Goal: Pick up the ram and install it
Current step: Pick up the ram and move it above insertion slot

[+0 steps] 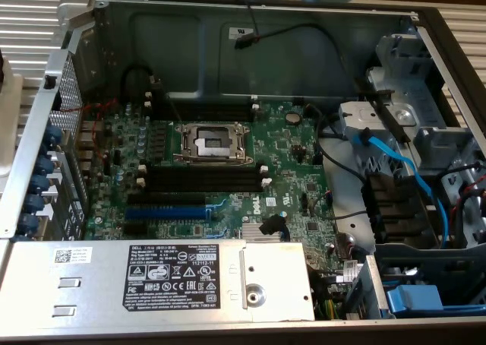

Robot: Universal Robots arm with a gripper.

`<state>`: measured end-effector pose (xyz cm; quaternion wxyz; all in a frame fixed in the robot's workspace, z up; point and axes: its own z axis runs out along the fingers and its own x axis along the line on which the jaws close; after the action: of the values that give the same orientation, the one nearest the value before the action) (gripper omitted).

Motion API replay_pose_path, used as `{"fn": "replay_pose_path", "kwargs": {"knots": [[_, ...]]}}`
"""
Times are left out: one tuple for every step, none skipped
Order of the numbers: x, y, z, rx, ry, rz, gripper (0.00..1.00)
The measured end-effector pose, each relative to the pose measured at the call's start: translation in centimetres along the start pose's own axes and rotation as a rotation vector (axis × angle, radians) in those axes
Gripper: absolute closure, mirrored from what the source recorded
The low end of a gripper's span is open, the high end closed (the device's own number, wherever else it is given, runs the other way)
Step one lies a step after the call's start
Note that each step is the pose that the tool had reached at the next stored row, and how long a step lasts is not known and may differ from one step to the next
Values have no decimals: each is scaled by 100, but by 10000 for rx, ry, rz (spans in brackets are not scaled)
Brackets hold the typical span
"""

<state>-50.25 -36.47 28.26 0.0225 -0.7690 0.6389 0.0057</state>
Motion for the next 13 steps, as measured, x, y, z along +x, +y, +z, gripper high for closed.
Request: {"fn": "replay_pose_path", "kwargs": {"knots": [[16, 7, 17, -10, -2, 0, 90], [41, 15, 35, -18, -4, 2, 90], [66, 22, 51, -25, -5, 2, 90], [88, 27, 69, -27, -6, 3, 90], [109, 32, 85, -33, -6, 3, 90], [143, 38, 102, -38, -8, 3, 90], [180, 44, 119, -43, -9, 4, 90], [213, 48, 137, -45, -12, 4, 90], [242, 51, 153, -46, -16, 3, 90], [268, 53, 170, -47, -20, 3, 90], [284, 48, 189, -43, -23, 4, 90], [291, 34, 206, -48, -22, 4, 90], [296, 13, 225, -47, -23, 4, 90]]}}
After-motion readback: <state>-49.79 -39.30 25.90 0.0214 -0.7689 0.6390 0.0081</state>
